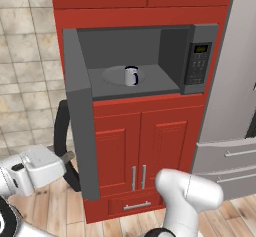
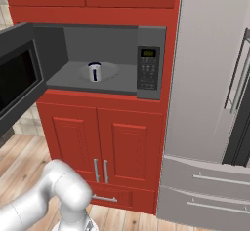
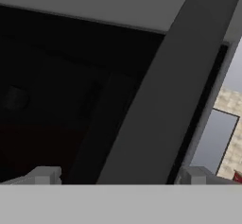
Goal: Pick the mug from the counter and place it inside the microwave. Then close the microwave.
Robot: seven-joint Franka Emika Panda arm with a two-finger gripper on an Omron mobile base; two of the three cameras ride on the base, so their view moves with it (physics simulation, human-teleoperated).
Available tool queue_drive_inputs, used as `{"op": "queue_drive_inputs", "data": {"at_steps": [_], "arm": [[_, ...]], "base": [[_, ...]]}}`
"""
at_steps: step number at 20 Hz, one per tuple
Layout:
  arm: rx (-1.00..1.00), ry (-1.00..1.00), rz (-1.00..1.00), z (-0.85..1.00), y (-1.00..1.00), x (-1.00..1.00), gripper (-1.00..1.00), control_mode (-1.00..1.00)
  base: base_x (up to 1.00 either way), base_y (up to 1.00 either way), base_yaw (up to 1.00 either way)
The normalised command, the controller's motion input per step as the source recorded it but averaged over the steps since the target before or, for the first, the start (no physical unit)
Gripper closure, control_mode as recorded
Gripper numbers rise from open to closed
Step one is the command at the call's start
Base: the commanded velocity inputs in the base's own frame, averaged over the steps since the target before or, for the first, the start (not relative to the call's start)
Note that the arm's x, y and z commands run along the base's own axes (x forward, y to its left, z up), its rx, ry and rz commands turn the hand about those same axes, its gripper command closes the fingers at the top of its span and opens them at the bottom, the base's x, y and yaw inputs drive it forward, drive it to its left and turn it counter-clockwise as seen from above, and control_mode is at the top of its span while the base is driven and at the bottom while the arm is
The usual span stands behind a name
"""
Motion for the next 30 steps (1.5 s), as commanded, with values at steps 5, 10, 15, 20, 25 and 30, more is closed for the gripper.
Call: {"op": "queue_drive_inputs", "data": {"at_steps": [5,10,15,20,25,30], "arm": [[0.07,0.00,0.02,0.03,-0.50,0.00,-1.00,-1.00],[0.02,0.01,0.04,0.09,-0.51,0.08,-1.00,-1.00],[0.00,0.04,0.08,0.09,-0.53,0.34,-1.00,-1.00],[0.00,0.06,0.16,0.09,-0.55,0.39,-1.00,-1.00],[0.00,0.07,0.18,0.00,-0.51,0.33,-1.00,-1.00],[0.00,0.07,0.17,0.05,-0.50,0.31,-1.00,-1.00]], "base": [[0.00,0.00,0.00],[0.00,0.00,0.00],[0.00,0.00,0.00],[0.00,0.00,0.00],[0.00,0.00,0.00],[0.00,0.00,0.00]]}}
